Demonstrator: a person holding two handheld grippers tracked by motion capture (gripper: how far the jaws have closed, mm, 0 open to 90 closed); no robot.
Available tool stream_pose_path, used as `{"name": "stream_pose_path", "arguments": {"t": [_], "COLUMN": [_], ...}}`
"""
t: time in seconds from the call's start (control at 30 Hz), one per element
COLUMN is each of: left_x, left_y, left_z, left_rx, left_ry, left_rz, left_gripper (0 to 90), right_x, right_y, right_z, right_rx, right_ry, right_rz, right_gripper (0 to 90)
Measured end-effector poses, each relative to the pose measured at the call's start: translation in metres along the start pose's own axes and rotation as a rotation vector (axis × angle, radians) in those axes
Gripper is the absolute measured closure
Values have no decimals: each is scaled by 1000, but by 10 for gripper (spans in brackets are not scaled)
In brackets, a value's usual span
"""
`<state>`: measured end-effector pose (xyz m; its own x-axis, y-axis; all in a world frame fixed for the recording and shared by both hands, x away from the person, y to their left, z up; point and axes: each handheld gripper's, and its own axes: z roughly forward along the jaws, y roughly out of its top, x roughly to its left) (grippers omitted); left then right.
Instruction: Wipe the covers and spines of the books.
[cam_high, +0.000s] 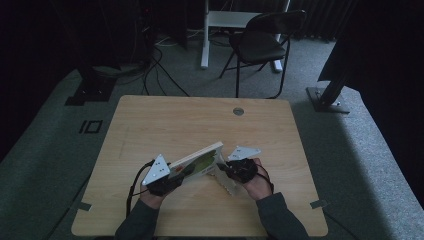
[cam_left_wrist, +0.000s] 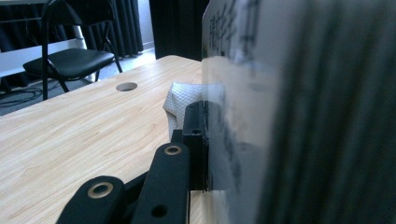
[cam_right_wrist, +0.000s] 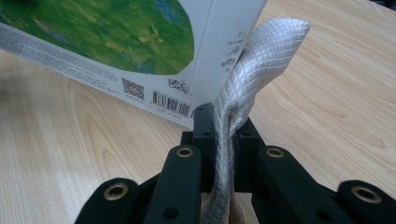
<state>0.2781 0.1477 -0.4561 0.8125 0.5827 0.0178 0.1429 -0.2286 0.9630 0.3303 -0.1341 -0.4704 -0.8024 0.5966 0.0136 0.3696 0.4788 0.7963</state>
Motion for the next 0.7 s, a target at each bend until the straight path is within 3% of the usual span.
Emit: {"name": "stream_pose_path", "arguments": {"t": [0.7], "left_x": [0], "left_y": [1], "left_z": [-1], "left_rx": [-12], "left_ry": [-6], "left_rz": [-8], "left_gripper": [781], "right_x": [4], "right_y": [-14], "right_z": [11], "right_rx": [37], "right_ry": [24], "right_rz": [13], "right_gripper": [840]}}
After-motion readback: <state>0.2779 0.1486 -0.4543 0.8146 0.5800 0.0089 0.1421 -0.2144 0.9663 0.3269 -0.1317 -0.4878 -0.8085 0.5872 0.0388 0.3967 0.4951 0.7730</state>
